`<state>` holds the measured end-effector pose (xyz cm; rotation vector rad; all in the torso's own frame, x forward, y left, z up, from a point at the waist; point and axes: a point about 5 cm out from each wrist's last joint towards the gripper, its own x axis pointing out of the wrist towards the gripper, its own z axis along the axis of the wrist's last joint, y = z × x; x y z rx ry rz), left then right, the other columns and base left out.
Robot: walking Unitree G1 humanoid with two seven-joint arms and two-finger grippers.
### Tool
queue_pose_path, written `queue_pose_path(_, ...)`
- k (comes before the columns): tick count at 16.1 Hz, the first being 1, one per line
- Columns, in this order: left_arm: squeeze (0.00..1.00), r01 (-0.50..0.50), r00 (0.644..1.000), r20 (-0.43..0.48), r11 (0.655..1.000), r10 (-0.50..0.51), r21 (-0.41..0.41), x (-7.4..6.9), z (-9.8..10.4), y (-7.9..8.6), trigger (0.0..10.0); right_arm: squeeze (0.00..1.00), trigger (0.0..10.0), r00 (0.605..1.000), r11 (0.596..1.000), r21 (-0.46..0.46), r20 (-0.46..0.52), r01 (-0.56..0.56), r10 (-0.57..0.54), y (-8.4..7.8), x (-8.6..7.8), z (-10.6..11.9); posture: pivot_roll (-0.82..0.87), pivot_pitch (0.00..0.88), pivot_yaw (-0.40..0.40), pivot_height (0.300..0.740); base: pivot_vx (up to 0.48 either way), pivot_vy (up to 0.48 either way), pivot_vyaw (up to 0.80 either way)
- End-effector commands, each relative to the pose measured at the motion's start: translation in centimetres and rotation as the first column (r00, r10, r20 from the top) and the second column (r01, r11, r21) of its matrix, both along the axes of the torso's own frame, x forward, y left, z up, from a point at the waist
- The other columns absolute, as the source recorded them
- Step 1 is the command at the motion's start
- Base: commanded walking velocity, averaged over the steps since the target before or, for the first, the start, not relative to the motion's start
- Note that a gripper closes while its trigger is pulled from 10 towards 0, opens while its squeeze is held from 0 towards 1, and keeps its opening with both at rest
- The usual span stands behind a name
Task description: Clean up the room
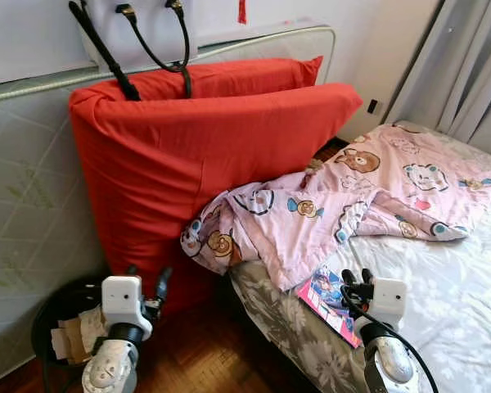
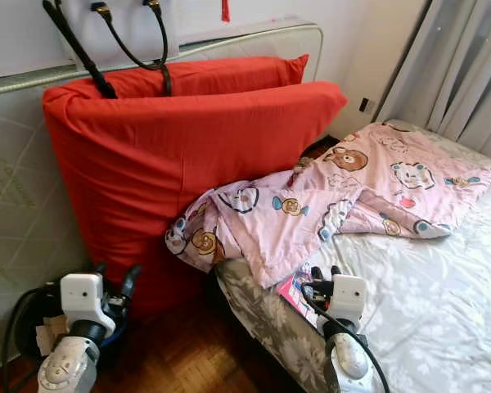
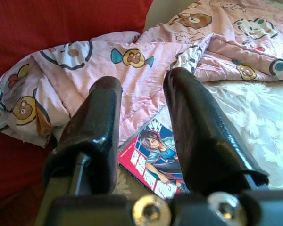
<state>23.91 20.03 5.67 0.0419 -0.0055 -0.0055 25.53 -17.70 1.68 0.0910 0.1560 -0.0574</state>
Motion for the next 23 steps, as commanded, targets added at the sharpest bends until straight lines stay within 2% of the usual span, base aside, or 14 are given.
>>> queue_pose_path(1, 0.00, 0.007, 1.000, -0.015, 1.000, -0.006, 0.012, -0.2, 0.0, -0.1, 10.0, 0.00, 10.0, 1.000, 1.000, -0.014, 0.000, 0.004, -0.004, 0.0, -0.2, 0.1, 0.05, 0.029, -0.081, 0.666, 0.000, 0.000, 0.00)
queue_pose_path(5, 0.00, 0.002, 1.000, -0.026, 1.000, -0.002, 0.017, -0.5, 0.1, 0.2, 10.0, 0.00, 10.0, 1.000, 1.000, -0.019, -0.013, -0.016, 0.016, 0.4, -0.2, 0.1, 0.06, 0.051, -0.084, 0.666, 0.000, 0.000, 0.00)
queue_pose_path(10, 0.00, 0.007, 0.999, -0.036, 1.000, -0.007, -0.006, -0.9, 0.1, -0.4, 10.0, 0.00, 10.0, 0.999, 1.000, 0.000, -0.026, -0.019, 0.019, 0.5, -0.2, -0.1, 0.06, 0.060, -0.087, 0.666, 0.000, 0.000, 0.00)
queue_pose_path(11, 0.00, 0.011, 0.999, -0.039, 1.000, -0.011, -0.008, -0.9, 0.0, -0.5, 10.0, 1.00, 10.0, 0.999, 1.000, 0.013, -0.027, -0.024, 0.024, 0.5, -0.2, -0.1, 0.06, 0.063, -0.086, 0.666, 0.000, 0.000, 0.00)
queue_pose_path(20, 0.00, 0.021, 0.998, -0.055, 1.000, -0.022, -0.005, -0.7, 0.1, -0.9, 10.0, 1.00, 10.0, 0.998, 0.999, 0.027, -0.047, -0.039, 0.040, 1.3, -0.2, -0.3, 0.05, 0.064, -0.087, 0.666, 0.000, 0.000, 0.00)
queue_pose_path(22, 0.00, 0.031, 0.998, -0.057, 1.000, -0.031, -0.004, -0.7, 0.1, -1.0, 10.0, 0.00, 10.0, 0.998, 0.999, 0.025, -0.054, -0.040, 0.041, 1.4, -0.1, -0.3, 0.06, 0.065, -0.086, 0.666, 0.000, 0.000, 0.00)
queue_pose_path(23, 0.00, 0.041, 0.998, -0.055, 0.999, -0.042, -0.014, -0.6, 0.1, -1.2, 10.0, 0.00, 10.0, 0.998, 0.999, 0.027, -0.053, -0.041, 0.043, 1.4, -0.1, -0.3, 0.06, 0.065, -0.087, 0.666, 0.000, 0.000, 0.00)
